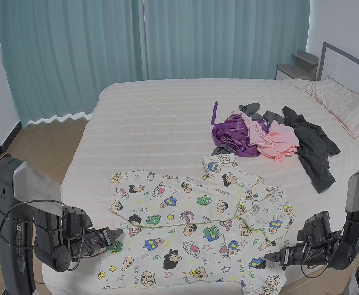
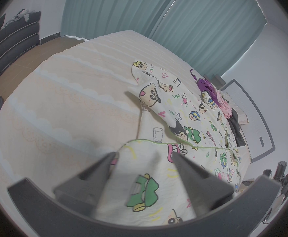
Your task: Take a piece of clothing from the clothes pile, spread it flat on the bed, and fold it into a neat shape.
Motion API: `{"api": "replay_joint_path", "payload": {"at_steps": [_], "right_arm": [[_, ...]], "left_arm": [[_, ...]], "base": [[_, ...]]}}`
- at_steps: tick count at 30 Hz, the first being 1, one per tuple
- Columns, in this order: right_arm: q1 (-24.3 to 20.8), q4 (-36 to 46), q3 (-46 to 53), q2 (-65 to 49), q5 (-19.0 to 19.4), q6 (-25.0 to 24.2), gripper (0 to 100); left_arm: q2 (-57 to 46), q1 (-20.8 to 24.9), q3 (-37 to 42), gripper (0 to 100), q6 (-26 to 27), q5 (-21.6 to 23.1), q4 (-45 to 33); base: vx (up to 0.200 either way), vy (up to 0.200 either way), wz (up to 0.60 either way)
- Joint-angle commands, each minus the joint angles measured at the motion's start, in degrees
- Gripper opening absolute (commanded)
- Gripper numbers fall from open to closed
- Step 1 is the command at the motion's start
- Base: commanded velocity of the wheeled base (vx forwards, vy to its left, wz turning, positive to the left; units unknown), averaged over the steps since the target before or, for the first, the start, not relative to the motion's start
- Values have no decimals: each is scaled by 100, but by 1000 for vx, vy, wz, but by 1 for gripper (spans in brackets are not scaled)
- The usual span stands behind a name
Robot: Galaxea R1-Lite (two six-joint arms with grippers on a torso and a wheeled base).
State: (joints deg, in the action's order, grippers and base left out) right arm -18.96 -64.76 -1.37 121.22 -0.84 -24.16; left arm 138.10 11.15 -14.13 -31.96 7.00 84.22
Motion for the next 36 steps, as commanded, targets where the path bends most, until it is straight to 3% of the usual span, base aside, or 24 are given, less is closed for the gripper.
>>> {"api": "replay_joint_path", "payload": {"at_steps": [1,6,20,21,31,34,35,36], "right_arm": [[-12,-2,5,-2,-4,-1,100],[-12,-2,5,-2,5,-1,100],[-12,-2,5,-11,-4,-1,100],[-12,-2,5,-11,-4,-1,100],[-12,-2,13,-20,-4,-1,100],[-12,-2,13,-37,-4,-1,100],[-12,-2,13,-37,-4,-1,100],[-12,-11,5,-37,-4,-1,100]], "left_arm": [[104,-43,15,0,-12,-23,15],[68,-228,15,0,-12,-251,15],[-107,-324,-2,0,-12,-269,68],[-107,-324,-2,100,-12,-269,68],[-134,-535,-46,100,-56,-269,68],[-512,-676,-222,100,-732,-208,112],[-512,-676,-222,100,-732,-208,112],[-670,-658,-380,100,-1119,-146,77]], "base": [[0,0,0],[0,0,0],[0,0,0],[0,0,0],[0,0,0],[0,0,0],[0,0,0],[0,0,0]]}}
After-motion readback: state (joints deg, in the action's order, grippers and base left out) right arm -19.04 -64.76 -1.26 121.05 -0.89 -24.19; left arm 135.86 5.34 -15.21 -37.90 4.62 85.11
